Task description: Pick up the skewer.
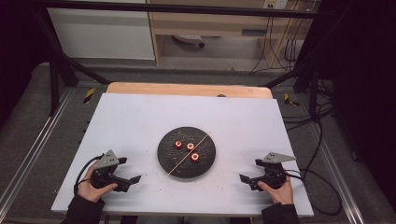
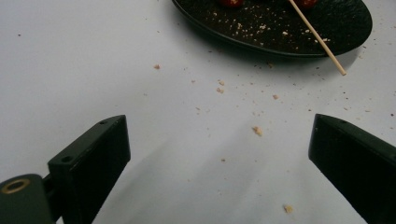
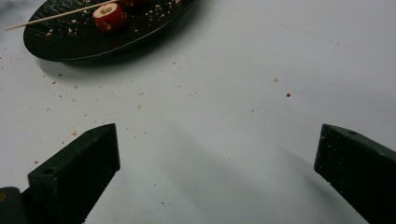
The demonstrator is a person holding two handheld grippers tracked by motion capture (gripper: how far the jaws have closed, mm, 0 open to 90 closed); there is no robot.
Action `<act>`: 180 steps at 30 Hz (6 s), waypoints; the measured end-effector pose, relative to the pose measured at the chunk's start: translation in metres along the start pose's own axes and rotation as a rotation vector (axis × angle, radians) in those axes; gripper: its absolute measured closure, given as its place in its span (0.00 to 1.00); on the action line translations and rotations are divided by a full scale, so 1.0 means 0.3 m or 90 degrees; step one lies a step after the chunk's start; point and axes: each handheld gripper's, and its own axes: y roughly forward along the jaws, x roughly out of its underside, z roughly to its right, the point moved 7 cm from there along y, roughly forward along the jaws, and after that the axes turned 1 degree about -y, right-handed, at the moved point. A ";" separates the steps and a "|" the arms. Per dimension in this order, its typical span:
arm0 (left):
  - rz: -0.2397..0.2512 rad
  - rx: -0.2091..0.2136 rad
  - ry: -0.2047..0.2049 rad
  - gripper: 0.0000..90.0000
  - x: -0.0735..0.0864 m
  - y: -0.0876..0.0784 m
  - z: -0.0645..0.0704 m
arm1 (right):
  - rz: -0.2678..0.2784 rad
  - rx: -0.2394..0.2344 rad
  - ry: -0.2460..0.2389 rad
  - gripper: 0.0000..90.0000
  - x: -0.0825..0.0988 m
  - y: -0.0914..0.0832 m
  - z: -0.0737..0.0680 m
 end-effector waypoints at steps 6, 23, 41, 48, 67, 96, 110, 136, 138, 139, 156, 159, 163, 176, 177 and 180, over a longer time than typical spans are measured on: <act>-0.005 -0.002 0.002 0.06 -0.001 0.003 0.006 | 0.000 -0.001 0.001 0.01 -0.001 0.000 0.000; -0.012 0.003 0.011 0.06 -0.025 0.023 0.048 | 0.003 0.001 0.002 0.01 -0.003 0.001 0.000; -0.019 -0.001 0.011 0.06 -0.071 0.037 0.082 | 0.004 0.005 0.001 0.01 -0.004 0.003 0.002; -0.025 -0.002 0.013 0.06 -0.097 0.046 0.097 | 0.004 0.005 0.001 0.01 -0.005 -0.001 0.002; -0.058 -0.013 0.021 0.09 -0.231 0.129 0.161 | -0.005 0.006 -0.003 0.01 -0.003 0.003 0.000; -0.156 -0.029 0.014 0.39 -0.324 0.341 0.256 | -0.006 0.003 -0.004 0.01 -0.002 0.003 -0.002; -0.213 -0.038 0.017 0.72 -0.317 0.377 0.267 | -0.006 0.000 -0.002 0.01 -0.002 0.003 -0.004; -0.255 -0.052 0.013 0.97 -0.320 0.402 0.291 | -0.008 -0.001 -0.004 0.01 -0.002 0.002 -0.004; -0.251 -0.053 0.011 0.97 -0.320 0.402 0.292 | -0.007 0.000 -0.004 0.01 -0.002 0.003 -0.004; -0.250 -0.053 0.011 0.97 -0.320 0.401 0.292 | -0.007 0.000 -0.004 0.01 -0.002 0.003 -0.004; -0.194 -0.040 -0.008 0.98 -0.321 0.343 0.281 | -0.015 0.001 0.000 0.01 0.002 0.006 -0.006; -0.173 -0.036 -0.013 0.98 -0.314 0.316 0.273 | -0.015 0.002 0.000 0.01 0.002 0.006 -0.005; -0.149 -0.033 -0.024 0.98 -0.307 0.291 0.267 | -0.014 0.004 -0.002 0.01 0.002 0.005 -0.003; -0.055 -0.030 -0.053 0.98 -0.257 0.174 0.230 | -0.016 0.007 0.010 0.01 0.002 0.008 -0.005; -0.048 -0.032 -0.056 0.98 -0.252 0.166 0.228 | -0.014 0.006 0.012 0.01 0.002 0.009 -0.006; -0.031 -0.027 -0.062 0.98 -0.235 0.142 0.223 | -0.011 0.007 0.011 0.01 0.001 0.010 -0.007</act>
